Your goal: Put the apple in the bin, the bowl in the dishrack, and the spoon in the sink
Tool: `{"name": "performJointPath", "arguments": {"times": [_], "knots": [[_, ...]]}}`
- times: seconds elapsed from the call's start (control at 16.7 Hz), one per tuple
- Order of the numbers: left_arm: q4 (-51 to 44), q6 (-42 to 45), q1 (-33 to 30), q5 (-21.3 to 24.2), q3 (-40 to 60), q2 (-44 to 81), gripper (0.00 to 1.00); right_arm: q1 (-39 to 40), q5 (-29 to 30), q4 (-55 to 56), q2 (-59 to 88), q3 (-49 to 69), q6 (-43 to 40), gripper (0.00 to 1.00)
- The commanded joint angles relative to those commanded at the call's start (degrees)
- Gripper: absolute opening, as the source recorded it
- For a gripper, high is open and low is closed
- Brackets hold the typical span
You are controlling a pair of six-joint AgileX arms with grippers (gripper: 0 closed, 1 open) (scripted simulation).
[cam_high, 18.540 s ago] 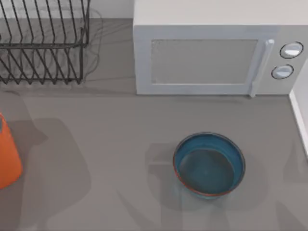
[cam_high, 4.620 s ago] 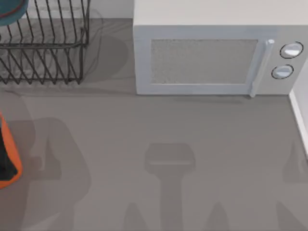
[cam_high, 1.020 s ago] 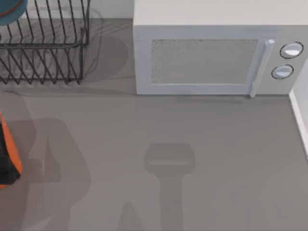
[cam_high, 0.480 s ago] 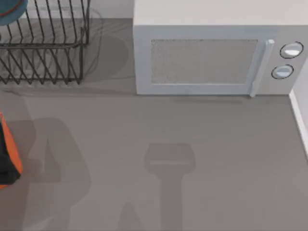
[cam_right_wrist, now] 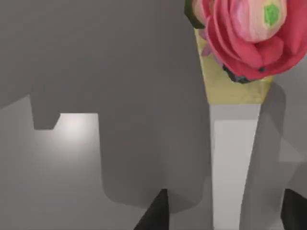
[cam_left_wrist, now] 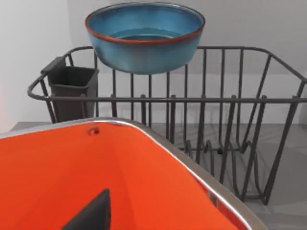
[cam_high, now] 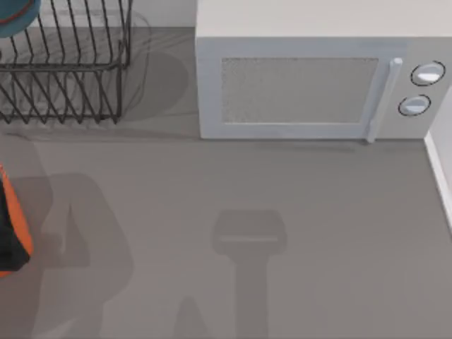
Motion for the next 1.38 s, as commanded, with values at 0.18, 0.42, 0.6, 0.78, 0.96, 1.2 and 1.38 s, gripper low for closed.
{"name": "performJointPath", "arguments": {"times": [0.18,0.42,0.6,0.78,0.96,1.2,1.38], "knots": [[0.00,0.00,0.00,0.00,0.00,0.00,1.00,-0.01,0.01,-4.09,-1.34,2.96,-0.52,0.00],[0.00,0.00,0.00,0.00,0.00,0.00,1.00,-0.09,0.01,-16.81,-5.29,9.68,-0.81,0.00],[0.00,0.00,0.00,0.00,0.00,0.00,1.00,-0.24,0.01,-23.85,-8.53,14.30,-0.58,0.00],[0.00,0.00,0.00,0.00,0.00,0.00,1.00,-0.24,0.01,-25.62,-9.82,15.78,-0.38,0.00],[0.00,0.00,0.00,0.00,0.00,0.00,1.00,-0.13,0.00,-25.48,-9.58,15.61,-0.30,0.00],[0.00,0.00,0.00,0.00,0.00,0.00,1.00,0.46,0.05,-26.73,-6.99,19.03,0.27,0.00],[0.00,0.00,0.00,0.00,0.00,0.00,1.00,2.03,0.16,-29.48,-1.02,27.09,1.51,0.00]]}}
